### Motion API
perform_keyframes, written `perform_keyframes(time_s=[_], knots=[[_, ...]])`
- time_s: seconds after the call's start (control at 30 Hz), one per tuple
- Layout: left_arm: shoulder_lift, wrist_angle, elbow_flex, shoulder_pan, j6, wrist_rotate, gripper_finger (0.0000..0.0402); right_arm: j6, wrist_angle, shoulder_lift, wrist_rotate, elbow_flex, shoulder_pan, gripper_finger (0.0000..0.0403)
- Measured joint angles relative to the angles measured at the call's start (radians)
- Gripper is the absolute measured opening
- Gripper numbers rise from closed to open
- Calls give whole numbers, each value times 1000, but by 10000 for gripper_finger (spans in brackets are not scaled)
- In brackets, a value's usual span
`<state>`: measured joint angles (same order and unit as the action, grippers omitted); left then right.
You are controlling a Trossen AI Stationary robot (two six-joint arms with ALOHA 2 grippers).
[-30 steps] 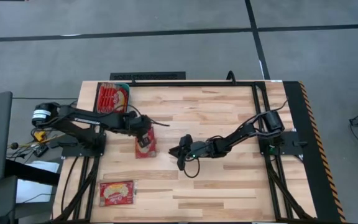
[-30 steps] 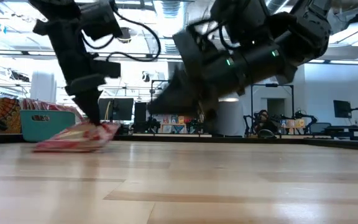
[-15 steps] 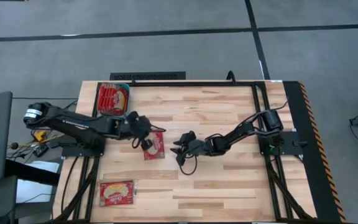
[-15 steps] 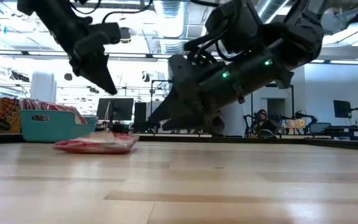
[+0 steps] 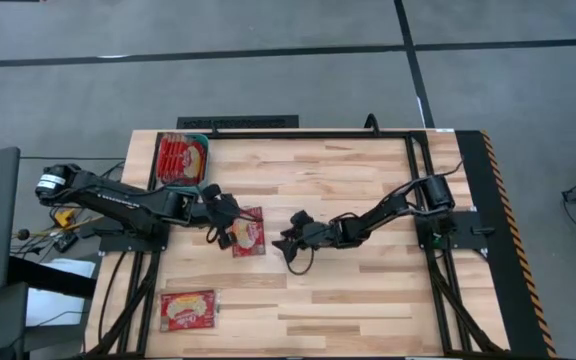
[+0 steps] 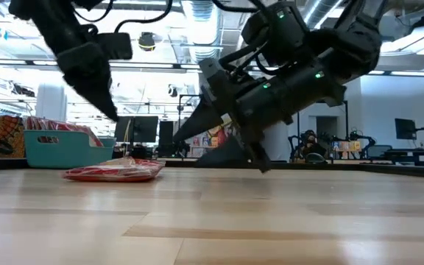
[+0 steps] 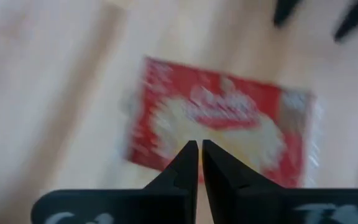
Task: Sort popcorn bags into baskets
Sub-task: Put the red popcorn bag in the blue bin
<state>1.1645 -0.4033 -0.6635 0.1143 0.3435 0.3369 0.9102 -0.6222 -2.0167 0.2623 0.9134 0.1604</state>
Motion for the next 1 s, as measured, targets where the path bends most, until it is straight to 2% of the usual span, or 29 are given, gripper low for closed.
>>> perform_keyframes(time_s=[0.17, 0.27, 0.5, 0.63, 1.0], knots=[[35, 14, 53, 7, 17, -225, 21, 82, 142, 0, 2, 48, 23, 282], [73, 14, 83, 19, 34, -289, 21, 78, 239, 0, 2, 104, 22, 282], [226, 100, 92, 24, 80, -276, 8, 8, 255, 0, 3, 176, 21, 281], [301, 169, 78, 24, 80, -273, 2, 24, 294, 0, 3, 182, 21, 281], [309, 252, 70, 31, 50, -270, 0, 61, 394, 0, 24, 175, -2, 281]])
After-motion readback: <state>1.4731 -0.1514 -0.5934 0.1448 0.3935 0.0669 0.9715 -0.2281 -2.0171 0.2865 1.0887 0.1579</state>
